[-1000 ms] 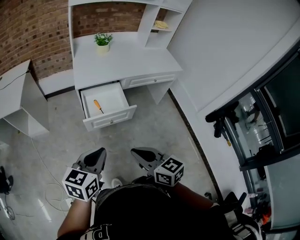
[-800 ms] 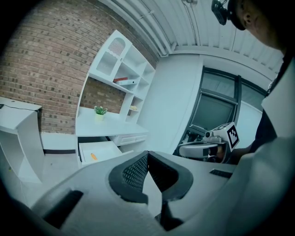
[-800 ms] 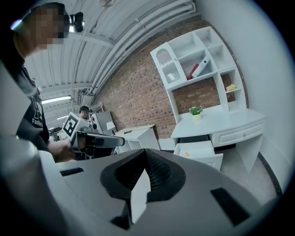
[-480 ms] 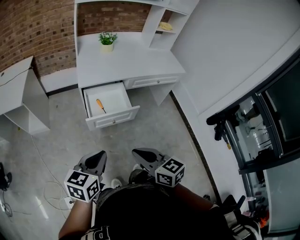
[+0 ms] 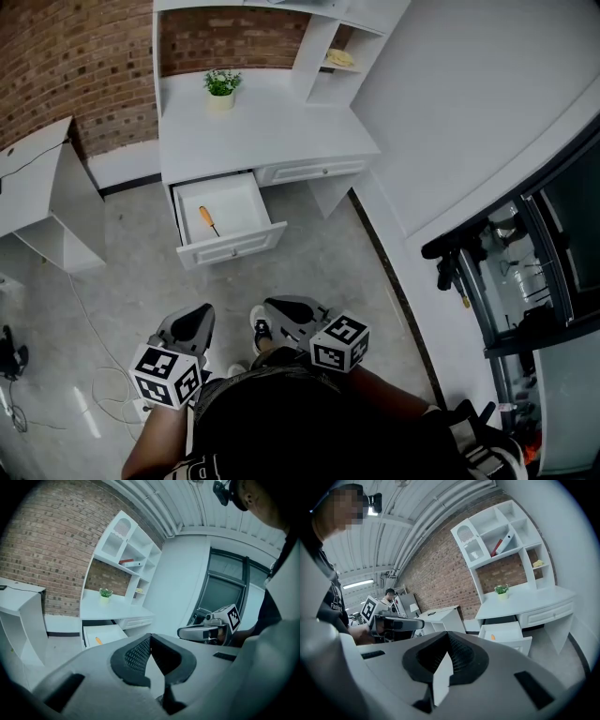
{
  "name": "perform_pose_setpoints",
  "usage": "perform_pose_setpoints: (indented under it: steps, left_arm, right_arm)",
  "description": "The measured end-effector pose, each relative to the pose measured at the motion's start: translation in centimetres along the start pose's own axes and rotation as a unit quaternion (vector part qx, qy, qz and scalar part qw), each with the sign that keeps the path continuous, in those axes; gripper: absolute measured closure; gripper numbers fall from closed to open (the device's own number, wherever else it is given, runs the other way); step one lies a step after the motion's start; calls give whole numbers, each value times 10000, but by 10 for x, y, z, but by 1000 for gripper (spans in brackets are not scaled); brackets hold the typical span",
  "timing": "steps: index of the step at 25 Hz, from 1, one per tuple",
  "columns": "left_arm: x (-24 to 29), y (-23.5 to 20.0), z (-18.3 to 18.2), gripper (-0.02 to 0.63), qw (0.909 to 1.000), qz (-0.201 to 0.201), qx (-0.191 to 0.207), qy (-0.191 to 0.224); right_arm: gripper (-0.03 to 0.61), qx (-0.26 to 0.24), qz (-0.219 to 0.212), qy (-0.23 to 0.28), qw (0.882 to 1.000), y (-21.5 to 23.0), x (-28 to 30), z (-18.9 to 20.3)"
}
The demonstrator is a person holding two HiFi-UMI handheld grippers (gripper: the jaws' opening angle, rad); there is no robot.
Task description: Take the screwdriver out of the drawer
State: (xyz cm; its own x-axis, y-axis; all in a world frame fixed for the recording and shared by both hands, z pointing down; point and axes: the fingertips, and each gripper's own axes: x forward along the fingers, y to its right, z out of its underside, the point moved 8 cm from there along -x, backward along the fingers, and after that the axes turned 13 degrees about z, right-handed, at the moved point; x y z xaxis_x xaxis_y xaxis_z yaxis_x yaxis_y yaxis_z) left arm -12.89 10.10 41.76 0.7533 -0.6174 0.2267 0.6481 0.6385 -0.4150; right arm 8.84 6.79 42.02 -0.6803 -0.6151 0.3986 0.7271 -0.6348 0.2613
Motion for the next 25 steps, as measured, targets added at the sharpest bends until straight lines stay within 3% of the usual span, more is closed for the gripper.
perform_pose_setpoints:
  steps: [9,20,25]
  left_arm:
    - [23,-26,-29,597,9994,-309,95,-75]
    - [88,-59,-71,597,9992,-345,139,-146]
    - [120,-76,-86,597,9993,-345,-166,53]
  right_arm:
    - [574,-99,-355,182,9992,29,42,-38]
    - [574,-9,-443,234,9987,94,80,-76]
    - [572,-15,-544,218,9983,128,97,-93]
